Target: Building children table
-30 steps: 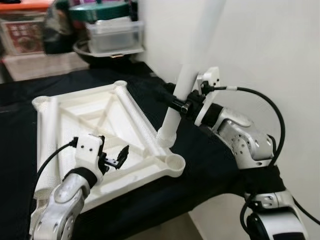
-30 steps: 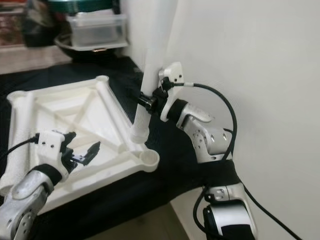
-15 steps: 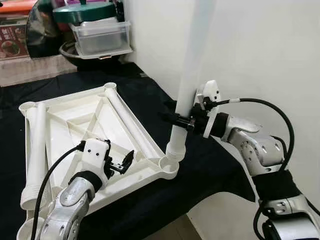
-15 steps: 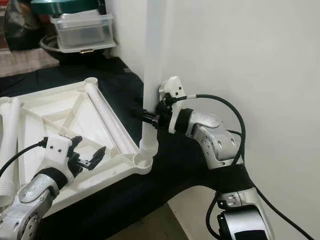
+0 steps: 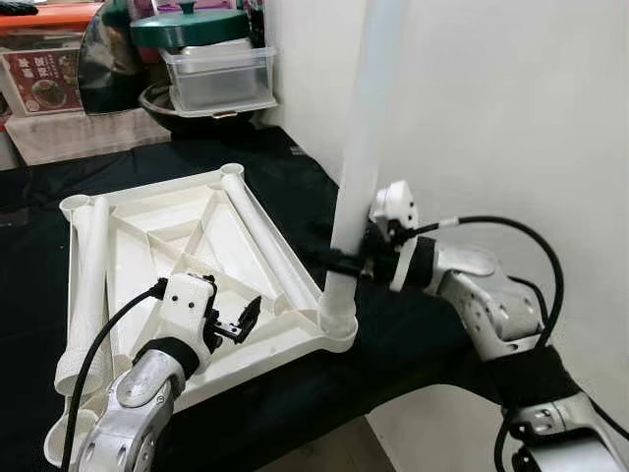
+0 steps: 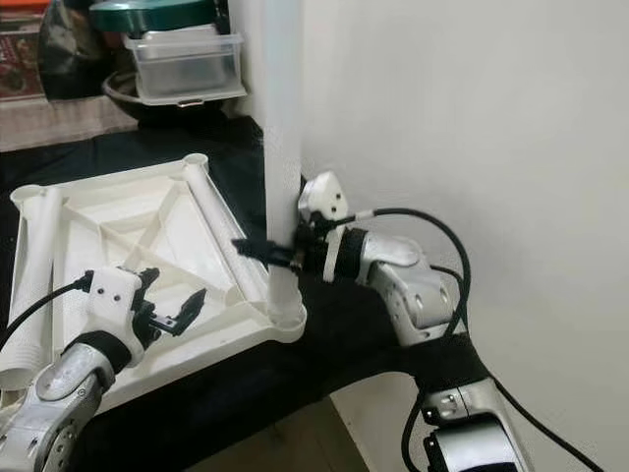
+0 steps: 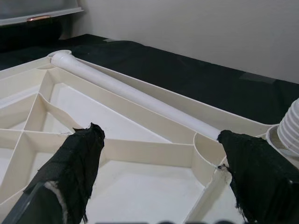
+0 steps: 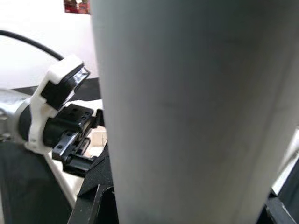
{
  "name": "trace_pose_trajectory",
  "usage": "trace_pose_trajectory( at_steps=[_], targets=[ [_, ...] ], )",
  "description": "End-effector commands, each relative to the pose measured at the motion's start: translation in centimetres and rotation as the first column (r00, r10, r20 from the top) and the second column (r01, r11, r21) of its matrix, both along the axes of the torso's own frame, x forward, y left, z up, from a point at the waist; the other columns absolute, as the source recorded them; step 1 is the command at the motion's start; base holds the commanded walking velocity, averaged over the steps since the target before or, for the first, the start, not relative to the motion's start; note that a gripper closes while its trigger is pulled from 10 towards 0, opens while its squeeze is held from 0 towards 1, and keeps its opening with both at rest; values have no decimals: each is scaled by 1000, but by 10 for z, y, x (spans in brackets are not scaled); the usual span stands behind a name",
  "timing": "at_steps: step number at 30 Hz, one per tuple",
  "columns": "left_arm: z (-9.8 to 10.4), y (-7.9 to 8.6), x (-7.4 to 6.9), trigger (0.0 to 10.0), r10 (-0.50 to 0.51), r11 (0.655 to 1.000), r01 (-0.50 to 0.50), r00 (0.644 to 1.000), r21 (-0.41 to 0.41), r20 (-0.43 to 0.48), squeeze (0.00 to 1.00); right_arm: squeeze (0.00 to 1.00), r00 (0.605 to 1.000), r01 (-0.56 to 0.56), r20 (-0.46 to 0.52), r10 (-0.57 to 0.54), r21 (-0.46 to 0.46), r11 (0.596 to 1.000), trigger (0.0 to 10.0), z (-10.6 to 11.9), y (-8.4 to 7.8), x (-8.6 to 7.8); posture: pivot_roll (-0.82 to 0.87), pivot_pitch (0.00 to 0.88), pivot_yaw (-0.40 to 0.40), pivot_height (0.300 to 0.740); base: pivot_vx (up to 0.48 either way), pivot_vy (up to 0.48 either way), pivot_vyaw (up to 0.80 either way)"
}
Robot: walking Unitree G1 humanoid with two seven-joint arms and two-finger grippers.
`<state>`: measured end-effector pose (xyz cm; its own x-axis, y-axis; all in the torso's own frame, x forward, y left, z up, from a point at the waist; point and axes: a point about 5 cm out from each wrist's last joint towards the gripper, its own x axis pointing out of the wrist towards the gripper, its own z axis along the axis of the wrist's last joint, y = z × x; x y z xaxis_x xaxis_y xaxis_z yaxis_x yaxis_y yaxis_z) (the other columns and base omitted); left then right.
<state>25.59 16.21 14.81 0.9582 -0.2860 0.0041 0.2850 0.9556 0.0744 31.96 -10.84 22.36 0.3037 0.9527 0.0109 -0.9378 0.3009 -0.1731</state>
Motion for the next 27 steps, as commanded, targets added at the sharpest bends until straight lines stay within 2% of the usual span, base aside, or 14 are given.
trace_pose_trajectory(
  at_steps=[1,7,22,26,27],
  targets=[
    [-4,5,-1,10000,15,1000,-15,1000,13,-11,0,0,999,-17,42,18,-38,999,10000,-4,0,-4,3,0,-46,740,0,0,0],
    [-3,3,2,10000,10,1000,-10,1000,9,-5,0,0,997,1,75,5,-91,996,10000,-17,2,-4,0,0,-39,740,0,0,0],
    [-4,3,0,10000,13,1000,-13,1000,3,-7,0,0,996,-1,90,10,-106,994,10000,-19,2,0,5,0,-48,740,0,0,0],
    [-5,3,0,10000,13,1000,-13,1000,3,-10,0,0,996,-5,85,13,-99,995,10000,-20,4,0,5,0,-49,740,0,0,0],
    [-5,5,1,10000,17,1000,-17,1000,-1,-12,0,0,998,-5,62,9,-73,997,10000,-21,5,0,5,0,-49,740,0,0,0]
  ],
)
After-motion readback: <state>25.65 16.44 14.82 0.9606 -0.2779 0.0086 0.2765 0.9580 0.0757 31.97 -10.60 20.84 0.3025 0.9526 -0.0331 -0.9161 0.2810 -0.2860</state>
